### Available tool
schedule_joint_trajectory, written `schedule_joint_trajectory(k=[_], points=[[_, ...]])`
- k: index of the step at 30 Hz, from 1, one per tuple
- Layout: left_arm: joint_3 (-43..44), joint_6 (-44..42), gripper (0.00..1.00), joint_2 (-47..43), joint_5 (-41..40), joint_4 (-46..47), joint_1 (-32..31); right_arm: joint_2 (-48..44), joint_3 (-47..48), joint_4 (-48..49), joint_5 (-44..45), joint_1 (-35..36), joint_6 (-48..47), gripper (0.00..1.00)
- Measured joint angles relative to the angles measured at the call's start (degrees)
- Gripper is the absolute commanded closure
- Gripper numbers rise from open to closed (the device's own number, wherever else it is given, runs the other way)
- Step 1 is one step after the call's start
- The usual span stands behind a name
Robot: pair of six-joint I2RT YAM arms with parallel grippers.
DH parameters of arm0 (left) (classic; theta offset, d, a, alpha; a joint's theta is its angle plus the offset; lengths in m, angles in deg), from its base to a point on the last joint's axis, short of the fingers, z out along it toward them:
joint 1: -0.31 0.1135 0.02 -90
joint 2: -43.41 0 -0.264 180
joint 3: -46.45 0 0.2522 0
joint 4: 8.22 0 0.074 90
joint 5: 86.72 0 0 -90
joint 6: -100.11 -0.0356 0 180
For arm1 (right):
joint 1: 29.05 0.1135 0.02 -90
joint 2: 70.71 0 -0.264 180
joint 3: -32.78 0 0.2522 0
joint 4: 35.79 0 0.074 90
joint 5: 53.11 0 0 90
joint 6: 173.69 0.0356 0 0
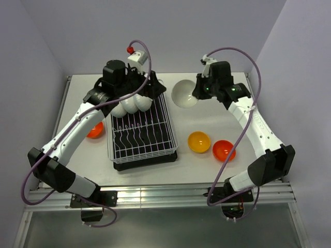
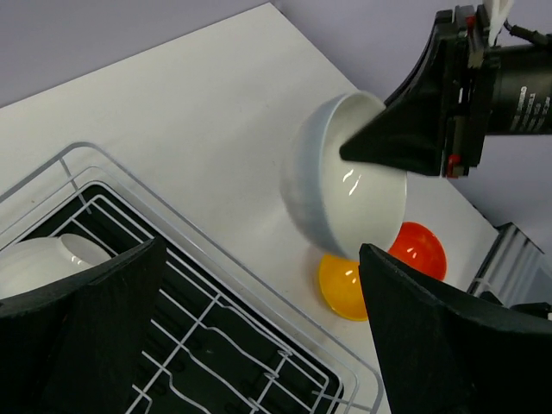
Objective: Load the bowls into the dish rack
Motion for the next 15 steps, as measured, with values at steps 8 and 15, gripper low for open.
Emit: schedule_joint_trajectory(k=[8,15], points=[[-2.9,-4.1,0.05,-0.7,-13.6,-0.2,-9.4,1.9,0.0,-1.5,6.9,8.7,1.7,1.00],[-3.0,-7.1,0.23,2.4,-24.5,-0.9,-14.8,2.2,0.1,-1.6,9.9,11.9,2.7,1.00]])
